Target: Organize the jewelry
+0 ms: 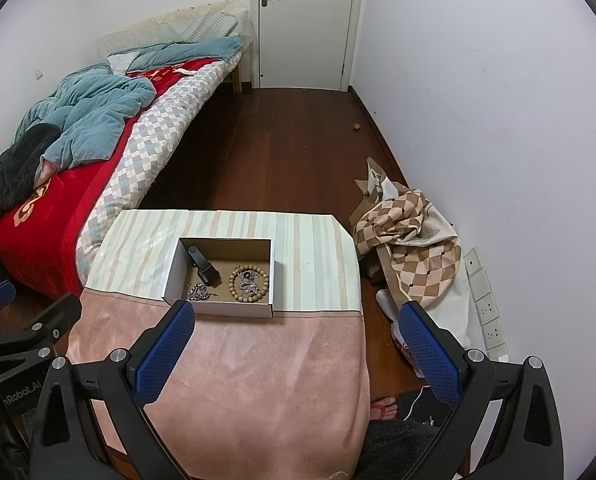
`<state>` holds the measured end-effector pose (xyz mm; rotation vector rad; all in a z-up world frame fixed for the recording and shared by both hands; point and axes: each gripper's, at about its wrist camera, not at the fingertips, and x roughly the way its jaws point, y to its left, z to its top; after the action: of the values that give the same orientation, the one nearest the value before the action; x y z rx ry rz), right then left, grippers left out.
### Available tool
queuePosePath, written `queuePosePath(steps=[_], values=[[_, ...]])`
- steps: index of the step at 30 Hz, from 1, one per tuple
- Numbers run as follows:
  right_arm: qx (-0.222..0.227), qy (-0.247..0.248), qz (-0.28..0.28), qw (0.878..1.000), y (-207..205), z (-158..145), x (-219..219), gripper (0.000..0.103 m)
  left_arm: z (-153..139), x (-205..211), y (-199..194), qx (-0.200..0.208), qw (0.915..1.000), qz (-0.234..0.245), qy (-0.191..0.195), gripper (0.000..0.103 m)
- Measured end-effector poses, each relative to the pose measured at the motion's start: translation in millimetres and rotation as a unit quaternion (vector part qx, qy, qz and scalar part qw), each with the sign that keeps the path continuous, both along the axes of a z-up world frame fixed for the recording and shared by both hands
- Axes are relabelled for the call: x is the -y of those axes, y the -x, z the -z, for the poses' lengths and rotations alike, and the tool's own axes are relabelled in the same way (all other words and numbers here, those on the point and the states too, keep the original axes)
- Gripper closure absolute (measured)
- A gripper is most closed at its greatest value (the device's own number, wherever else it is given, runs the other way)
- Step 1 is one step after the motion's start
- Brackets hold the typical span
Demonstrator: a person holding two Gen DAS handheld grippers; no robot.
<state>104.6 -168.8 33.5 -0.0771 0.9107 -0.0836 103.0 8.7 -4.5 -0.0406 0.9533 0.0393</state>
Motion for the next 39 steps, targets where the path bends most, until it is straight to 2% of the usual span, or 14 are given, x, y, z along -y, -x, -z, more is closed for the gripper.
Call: queuePosePath(steps=[39], values=[[-0.006, 0.004, 0.001, 1.0, 0.2, -0.2, 3.2, 0.0, 0.0, -0.3, 1.5, 0.0, 1.0, -0.003, -0.002, 0.001]])
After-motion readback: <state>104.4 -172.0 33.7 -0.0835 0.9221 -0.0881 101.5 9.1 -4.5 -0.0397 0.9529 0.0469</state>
